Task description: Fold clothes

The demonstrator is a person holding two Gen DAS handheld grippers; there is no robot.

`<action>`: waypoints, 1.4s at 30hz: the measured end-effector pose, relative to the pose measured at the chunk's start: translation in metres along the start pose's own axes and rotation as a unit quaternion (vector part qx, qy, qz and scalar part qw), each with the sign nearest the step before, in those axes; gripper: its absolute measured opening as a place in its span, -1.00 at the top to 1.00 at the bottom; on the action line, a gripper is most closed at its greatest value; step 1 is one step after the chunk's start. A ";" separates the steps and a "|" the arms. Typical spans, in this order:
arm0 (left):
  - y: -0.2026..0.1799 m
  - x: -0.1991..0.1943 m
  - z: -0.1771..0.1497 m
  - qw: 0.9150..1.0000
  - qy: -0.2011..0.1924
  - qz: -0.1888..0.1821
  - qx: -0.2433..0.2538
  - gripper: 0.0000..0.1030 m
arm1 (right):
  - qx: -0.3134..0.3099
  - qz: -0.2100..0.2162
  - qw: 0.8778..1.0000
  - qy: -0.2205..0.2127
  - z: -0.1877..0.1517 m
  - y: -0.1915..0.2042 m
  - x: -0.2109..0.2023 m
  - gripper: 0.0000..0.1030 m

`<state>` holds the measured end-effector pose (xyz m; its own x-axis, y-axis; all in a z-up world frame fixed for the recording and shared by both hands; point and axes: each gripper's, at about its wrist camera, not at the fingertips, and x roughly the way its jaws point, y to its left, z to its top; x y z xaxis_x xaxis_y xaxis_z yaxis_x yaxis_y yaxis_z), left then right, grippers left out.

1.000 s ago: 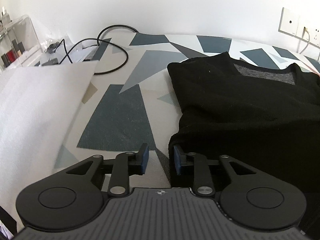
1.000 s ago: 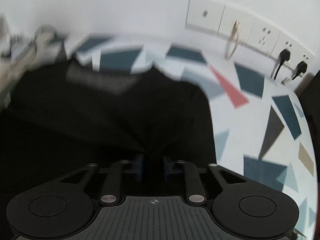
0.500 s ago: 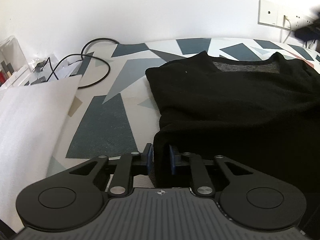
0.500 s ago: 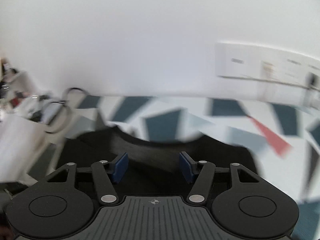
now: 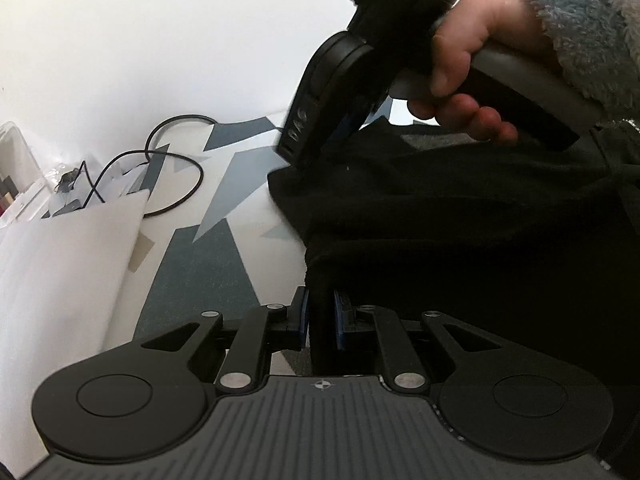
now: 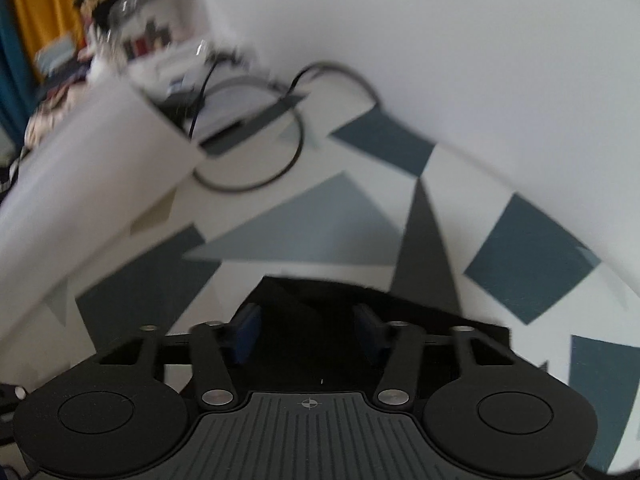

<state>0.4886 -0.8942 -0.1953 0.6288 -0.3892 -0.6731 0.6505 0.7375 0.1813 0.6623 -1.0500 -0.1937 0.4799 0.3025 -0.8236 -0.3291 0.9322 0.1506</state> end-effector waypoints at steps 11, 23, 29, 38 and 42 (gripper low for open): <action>0.016 0.004 -0.010 0.999 0.003 0.015 -0.036 0.93 | 0.044 -0.052 0.997 -0.042 0.005 -0.024 -0.004 0.94; 0.012 -0.001 -0.002 1.000 0.002 0.003 0.004 0.31 | 0.222 -0.123 0.946 -0.201 -0.057 -0.087 -0.117 0.24; -0.005 0.009 0.002 0.998 -0.003 0.029 0.060 0.76 | 0.334 -0.197 0.897 -0.211 -0.171 -0.121 -0.202 0.21; 0.006 0.008 -0.004 0.996 0.031 0.060 0.054 0.82 | 0.407 -0.231 0.868 -0.167 -0.275 -0.129 -0.226 0.19; 0.006 0.006 -0.005 0.996 0.040 0.068 0.046 0.81 | 0.375 -0.230 0.887 -0.142 -0.273 -0.122 -0.208 0.20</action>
<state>0.4937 -0.8891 -0.2016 0.6800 -0.2415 -0.6923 0.6008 0.7247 0.3373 0.3804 -1.2809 -0.1901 0.6435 -0.2054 -0.7374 0.5374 0.8072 0.2441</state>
